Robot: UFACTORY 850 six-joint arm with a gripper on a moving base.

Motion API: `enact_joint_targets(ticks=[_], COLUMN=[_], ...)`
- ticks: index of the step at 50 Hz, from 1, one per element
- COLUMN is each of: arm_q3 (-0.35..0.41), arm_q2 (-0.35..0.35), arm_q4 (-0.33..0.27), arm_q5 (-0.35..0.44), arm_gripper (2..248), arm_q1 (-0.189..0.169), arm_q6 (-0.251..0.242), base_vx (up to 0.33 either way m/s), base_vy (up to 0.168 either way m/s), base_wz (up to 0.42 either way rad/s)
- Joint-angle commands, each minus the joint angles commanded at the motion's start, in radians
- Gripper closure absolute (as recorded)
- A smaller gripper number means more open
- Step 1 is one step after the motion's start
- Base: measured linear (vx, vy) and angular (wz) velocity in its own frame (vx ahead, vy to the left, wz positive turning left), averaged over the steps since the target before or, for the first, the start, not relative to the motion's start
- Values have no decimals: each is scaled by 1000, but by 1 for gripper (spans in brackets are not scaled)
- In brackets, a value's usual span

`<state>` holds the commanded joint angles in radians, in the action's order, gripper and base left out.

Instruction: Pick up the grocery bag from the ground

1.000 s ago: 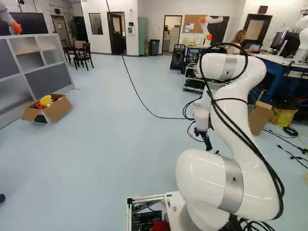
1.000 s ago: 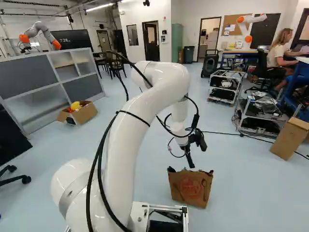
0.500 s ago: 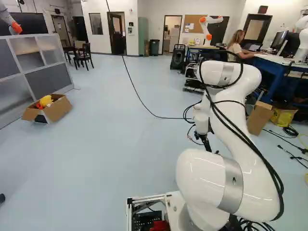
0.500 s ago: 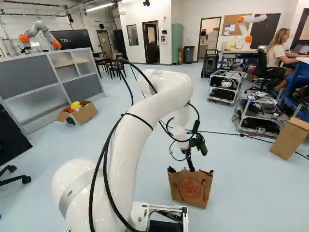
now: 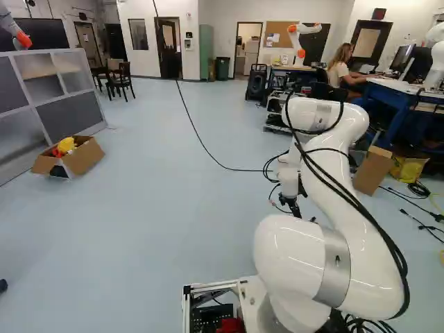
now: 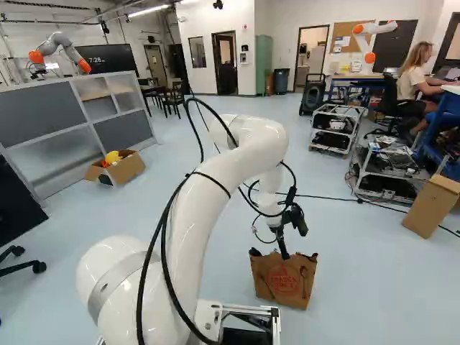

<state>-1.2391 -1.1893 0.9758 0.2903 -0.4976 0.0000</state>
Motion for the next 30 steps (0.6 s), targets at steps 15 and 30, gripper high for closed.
enact_joint_targets(ticks=[15, 30], arm_q3=[-45, -91], arm_q2=[-56, -112], arm_q4=[0, 0], arm_q5=[0, 0], arm_gripper=[3, 3], arm_q1=[0, 0], arm_q6=[0, 0], base_vx=[0, 0], base_vy=[0, 0], base_wz=[0, 0])
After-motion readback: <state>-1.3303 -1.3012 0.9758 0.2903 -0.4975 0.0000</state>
